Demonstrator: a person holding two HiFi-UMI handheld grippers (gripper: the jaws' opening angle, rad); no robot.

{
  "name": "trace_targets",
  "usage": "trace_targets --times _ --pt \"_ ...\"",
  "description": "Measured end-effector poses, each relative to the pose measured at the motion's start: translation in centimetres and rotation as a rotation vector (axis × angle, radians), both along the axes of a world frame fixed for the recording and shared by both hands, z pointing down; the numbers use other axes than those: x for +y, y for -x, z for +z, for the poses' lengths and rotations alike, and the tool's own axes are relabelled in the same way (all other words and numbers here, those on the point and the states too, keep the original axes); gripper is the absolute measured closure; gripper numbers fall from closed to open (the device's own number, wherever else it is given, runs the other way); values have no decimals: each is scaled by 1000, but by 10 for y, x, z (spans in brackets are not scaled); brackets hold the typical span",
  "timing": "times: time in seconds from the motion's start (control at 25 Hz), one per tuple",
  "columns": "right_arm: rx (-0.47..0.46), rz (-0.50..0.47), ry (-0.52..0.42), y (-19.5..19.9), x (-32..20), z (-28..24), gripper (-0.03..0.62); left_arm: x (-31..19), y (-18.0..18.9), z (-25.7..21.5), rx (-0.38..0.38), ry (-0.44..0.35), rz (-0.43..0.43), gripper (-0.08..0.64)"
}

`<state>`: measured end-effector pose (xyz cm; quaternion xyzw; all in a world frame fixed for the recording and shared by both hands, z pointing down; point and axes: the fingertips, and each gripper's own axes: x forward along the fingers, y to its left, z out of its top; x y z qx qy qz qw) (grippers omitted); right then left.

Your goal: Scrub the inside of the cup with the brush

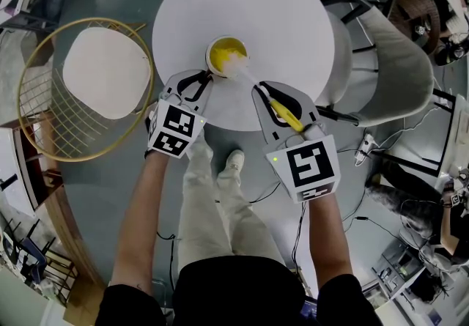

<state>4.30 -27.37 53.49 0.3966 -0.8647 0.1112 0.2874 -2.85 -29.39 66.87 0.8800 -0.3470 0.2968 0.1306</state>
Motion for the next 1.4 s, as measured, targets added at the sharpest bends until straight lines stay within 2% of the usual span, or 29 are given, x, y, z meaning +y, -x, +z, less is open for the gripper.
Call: trace_targets --times 0.24,1.0,1.4 --pt "1 -19 -13 9 0 -3 545 0 1 0 1 2 6 483" --pt "7 45 -78 6 -15 -4 543 1 -3 -1 12 -1 6 483" --pt "5 55 -68 3 -11 -4 545 -5 0 0 -30 -26 -57 482"
